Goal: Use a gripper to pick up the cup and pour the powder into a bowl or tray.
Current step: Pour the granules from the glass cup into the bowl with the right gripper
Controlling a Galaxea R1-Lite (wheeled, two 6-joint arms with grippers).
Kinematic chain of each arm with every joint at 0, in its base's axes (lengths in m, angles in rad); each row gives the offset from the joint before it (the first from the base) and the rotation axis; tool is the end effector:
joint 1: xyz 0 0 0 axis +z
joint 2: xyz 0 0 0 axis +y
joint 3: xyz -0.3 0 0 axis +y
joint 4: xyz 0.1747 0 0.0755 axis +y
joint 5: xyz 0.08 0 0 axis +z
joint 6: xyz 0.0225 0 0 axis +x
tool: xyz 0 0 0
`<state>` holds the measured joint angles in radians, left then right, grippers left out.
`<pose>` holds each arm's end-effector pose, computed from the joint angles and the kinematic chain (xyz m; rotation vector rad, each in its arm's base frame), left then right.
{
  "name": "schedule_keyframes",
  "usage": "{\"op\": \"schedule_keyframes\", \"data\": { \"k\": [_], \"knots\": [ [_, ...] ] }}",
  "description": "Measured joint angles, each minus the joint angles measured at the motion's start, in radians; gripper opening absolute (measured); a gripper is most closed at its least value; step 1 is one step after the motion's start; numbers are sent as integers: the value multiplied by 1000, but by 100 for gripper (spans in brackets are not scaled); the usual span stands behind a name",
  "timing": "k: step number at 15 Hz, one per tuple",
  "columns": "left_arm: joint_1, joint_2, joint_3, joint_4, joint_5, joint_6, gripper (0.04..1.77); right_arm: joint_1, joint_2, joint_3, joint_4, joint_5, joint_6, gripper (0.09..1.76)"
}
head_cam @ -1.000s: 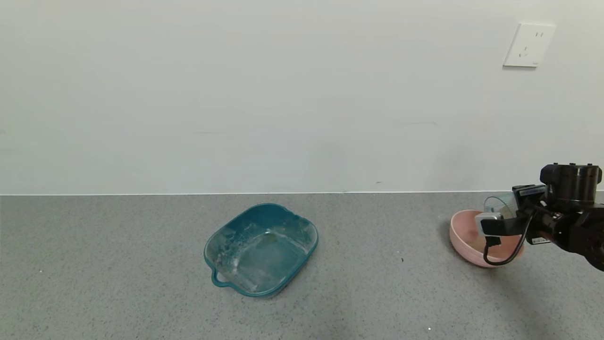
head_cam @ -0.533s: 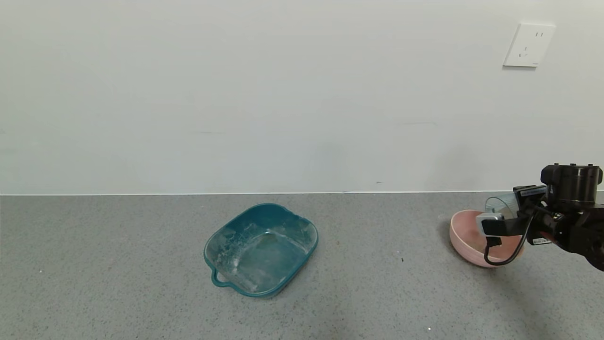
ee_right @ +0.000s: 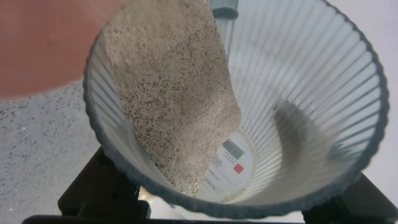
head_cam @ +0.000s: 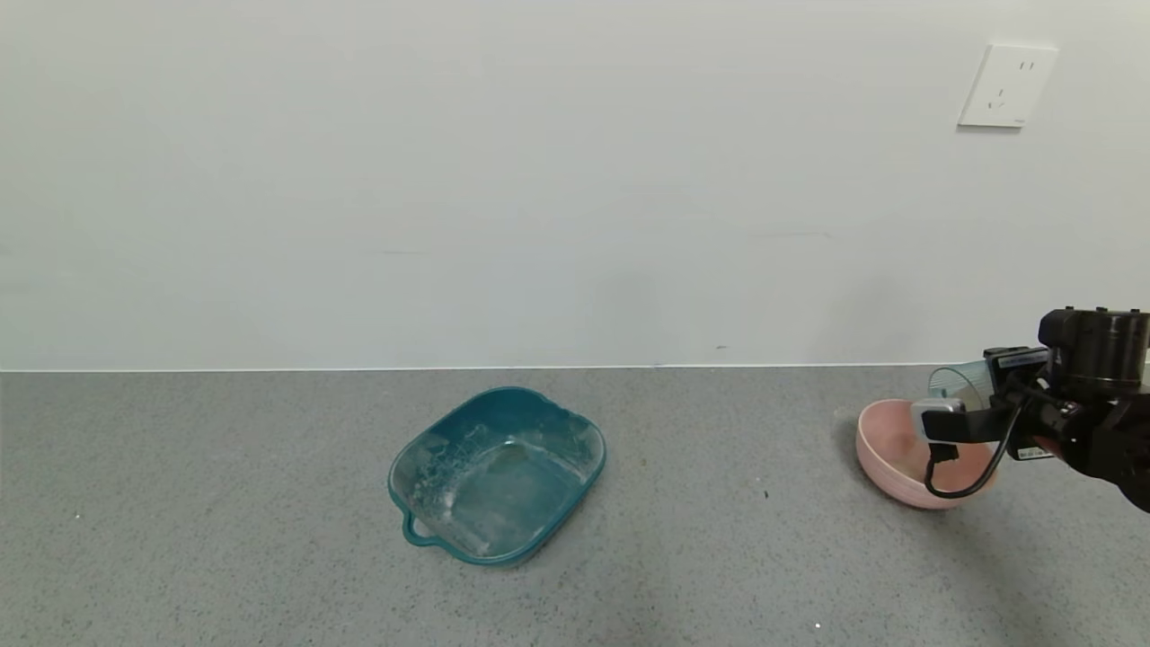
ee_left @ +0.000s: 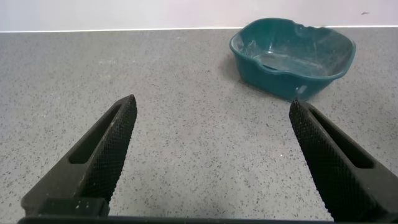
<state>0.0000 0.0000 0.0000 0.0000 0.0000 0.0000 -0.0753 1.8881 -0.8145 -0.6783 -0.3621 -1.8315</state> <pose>-0.0228 0.0000 0.0755 0.0000 0.0000 0.0000 0.3350 -0.0333 0.1286 -1.8288 0.6765 0.0578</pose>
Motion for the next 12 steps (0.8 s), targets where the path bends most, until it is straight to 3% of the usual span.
{"op": "schedule_keyframes", "data": {
  "k": [5,12],
  "knots": [
    [0,0,0,0,0,0,176,-16,-14,26,-5,9,53,136],
    [0,0,0,0,0,0,176,-57,-61,92,-6,66,233,136]
  ]
}}
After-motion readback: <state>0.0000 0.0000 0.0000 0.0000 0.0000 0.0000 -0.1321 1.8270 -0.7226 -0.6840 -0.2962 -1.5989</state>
